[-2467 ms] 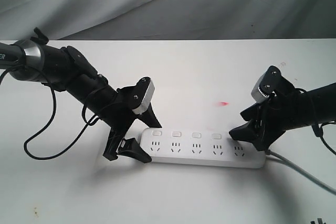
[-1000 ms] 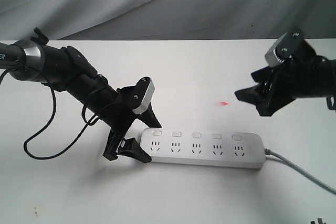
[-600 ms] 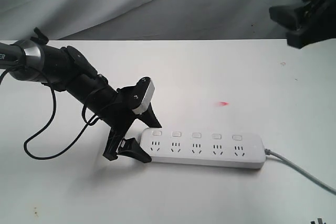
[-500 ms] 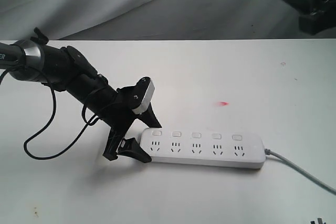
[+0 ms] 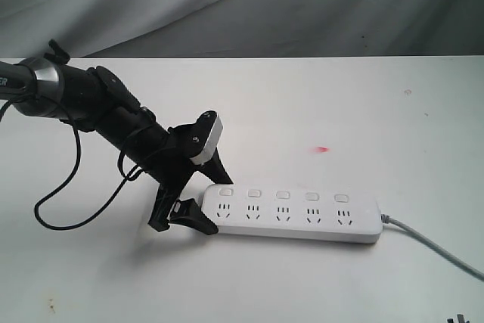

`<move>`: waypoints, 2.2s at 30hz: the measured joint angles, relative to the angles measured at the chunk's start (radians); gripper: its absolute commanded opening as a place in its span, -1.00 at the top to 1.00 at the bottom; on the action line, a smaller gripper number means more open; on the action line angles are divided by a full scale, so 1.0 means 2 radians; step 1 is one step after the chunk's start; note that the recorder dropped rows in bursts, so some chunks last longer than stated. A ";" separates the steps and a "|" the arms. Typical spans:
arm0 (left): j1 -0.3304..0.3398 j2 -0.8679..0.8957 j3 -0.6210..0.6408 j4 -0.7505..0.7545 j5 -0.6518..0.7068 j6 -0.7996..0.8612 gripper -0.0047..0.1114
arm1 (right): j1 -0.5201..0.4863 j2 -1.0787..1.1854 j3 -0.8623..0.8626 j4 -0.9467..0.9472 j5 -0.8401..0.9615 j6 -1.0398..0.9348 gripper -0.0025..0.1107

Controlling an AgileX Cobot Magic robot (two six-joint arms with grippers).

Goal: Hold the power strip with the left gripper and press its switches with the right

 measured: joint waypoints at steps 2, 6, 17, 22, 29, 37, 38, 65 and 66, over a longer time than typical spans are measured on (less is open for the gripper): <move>0.000 0.000 0.000 0.000 0.000 0.000 0.92 | 0.000 0.000 0.013 0.000 0.000 0.000 -0.14; 0.000 0.000 0.000 0.000 0.000 0.000 0.92 | 0.000 0.000 0.028 0.000 0.000 0.000 -0.14; 0.000 0.000 0.000 0.000 0.000 0.000 0.92 | 0.000 0.000 0.029 -0.033 0.007 0.248 0.96; 0.000 0.000 0.000 0.000 0.000 0.000 0.92 | 0.000 -0.001 0.029 -0.007 0.008 0.276 0.96; 0.000 0.000 0.000 0.000 0.000 0.000 0.92 | 0.000 -0.001 0.029 -0.004 0.008 0.280 0.96; 0.000 0.000 0.000 0.000 0.000 0.000 0.92 | 0.000 -0.001 0.056 -0.027 0.008 0.280 0.96; 0.000 0.000 0.000 0.000 0.000 0.000 0.92 | 0.000 -0.001 0.068 -0.031 0.008 0.280 0.96; 0.000 0.000 0.000 -0.001 -0.001 0.000 0.92 | 0.000 -0.060 0.144 -0.320 -0.242 0.718 0.96; 0.000 0.000 0.000 -0.001 -0.001 0.000 0.92 | 0.000 -0.069 0.141 -0.349 -0.244 0.755 0.96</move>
